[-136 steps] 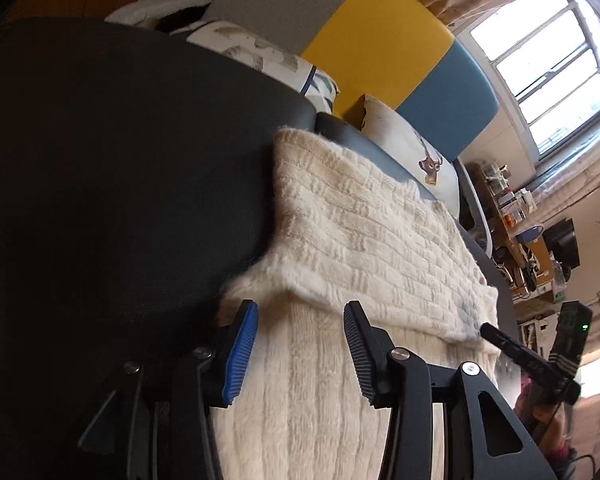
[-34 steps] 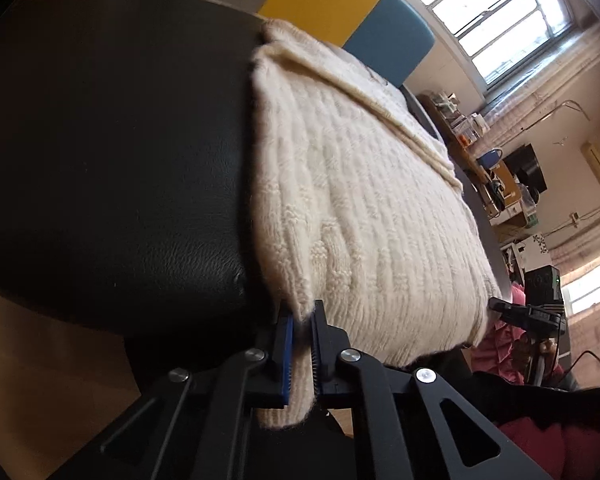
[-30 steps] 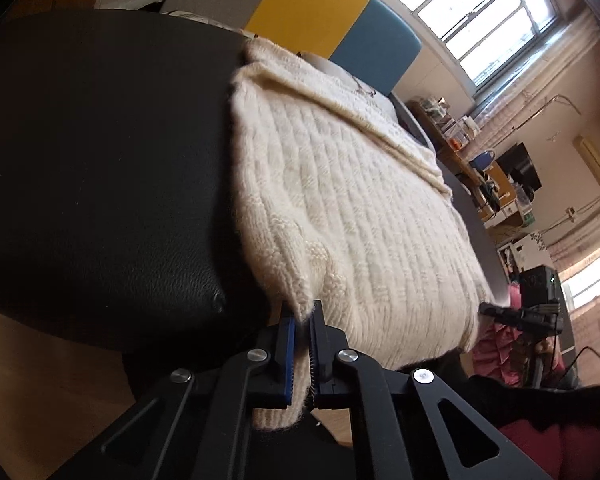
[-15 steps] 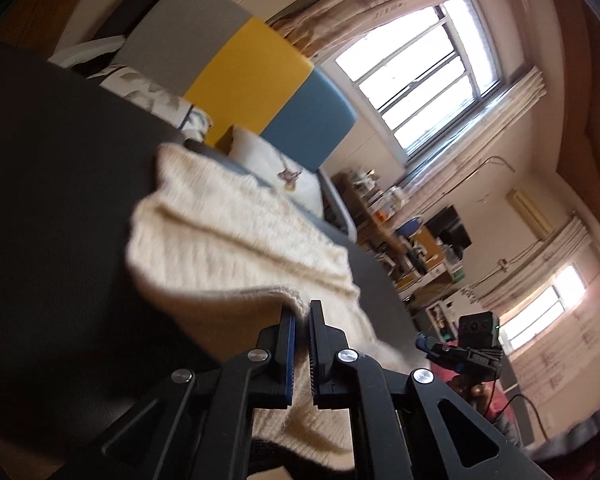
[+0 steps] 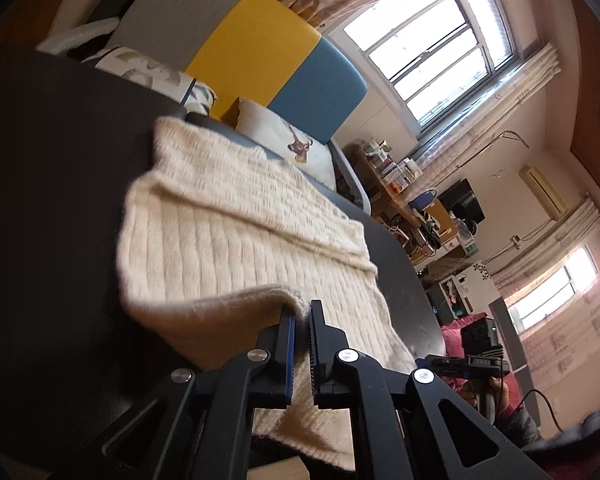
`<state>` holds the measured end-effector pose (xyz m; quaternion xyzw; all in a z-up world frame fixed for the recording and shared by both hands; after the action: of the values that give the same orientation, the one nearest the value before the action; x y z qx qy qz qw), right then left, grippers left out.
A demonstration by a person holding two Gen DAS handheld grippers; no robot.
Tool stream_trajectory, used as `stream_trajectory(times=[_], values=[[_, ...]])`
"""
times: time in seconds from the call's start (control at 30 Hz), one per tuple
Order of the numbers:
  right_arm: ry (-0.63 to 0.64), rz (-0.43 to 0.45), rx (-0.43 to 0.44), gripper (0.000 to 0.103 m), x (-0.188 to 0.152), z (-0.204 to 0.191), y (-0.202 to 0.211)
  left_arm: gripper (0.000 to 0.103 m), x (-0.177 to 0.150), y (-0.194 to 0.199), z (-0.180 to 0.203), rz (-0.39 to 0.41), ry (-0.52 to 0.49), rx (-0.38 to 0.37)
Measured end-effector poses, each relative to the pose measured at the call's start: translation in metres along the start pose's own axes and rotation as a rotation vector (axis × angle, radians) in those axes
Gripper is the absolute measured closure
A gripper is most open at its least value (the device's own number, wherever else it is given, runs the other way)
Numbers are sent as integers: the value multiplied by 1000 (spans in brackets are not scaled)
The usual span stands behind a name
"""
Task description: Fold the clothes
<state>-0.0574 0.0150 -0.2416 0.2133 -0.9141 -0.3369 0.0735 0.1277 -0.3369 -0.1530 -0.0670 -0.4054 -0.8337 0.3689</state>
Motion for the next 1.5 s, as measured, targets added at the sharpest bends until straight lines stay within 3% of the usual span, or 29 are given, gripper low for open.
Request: stream_trajectory(times=[0.13,0.3,0.43,0.5,0.57,0.7,0.73,0.9,1.13,1.5], values=[[-75,11,22,67,-7,20,-10,97,-31,4,-7,-32,12,20],[-53,28,31,67,-14,26,-11,97,-58,-1,-34,-79,59,84],[75,12,-57,68,-16,16,-15,97,-75,-11,-53,-110,92,144],[134,7,-151,87,-17,11,-19,97,-80,-15,-55,-116,91,167],[172,-1,-230,97,-17,9,-24,97,-83,-16,-53,-113,67,207],[227,19,-330,98,-19,-7,-27,96,-84,-16,-41,-106,-18,325],[239,29,-325,98,-19,-12,-24,96,-82,-13,-35,-95,-29,317],[292,85,-230,98,-3,-45,-11,97,-53,2,-1,-14,-56,212],[311,177,-98,98,51,-82,14,97,18,17,27,91,-41,20],[237,285,-27,98,148,-86,38,97,128,-3,21,141,-46,6]])
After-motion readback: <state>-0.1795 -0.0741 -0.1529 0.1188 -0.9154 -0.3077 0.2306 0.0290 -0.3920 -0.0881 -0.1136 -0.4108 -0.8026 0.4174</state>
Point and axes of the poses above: each gripper's, at about its wrist camera, not at the fingertips, and y roughly against the way its jaws point, z to its right, x to its top, the point moved 8 cm from there along -y, roughly the way its jaws point, and after that the axes turned 13 degrees about -z, right-handed, at the moved point
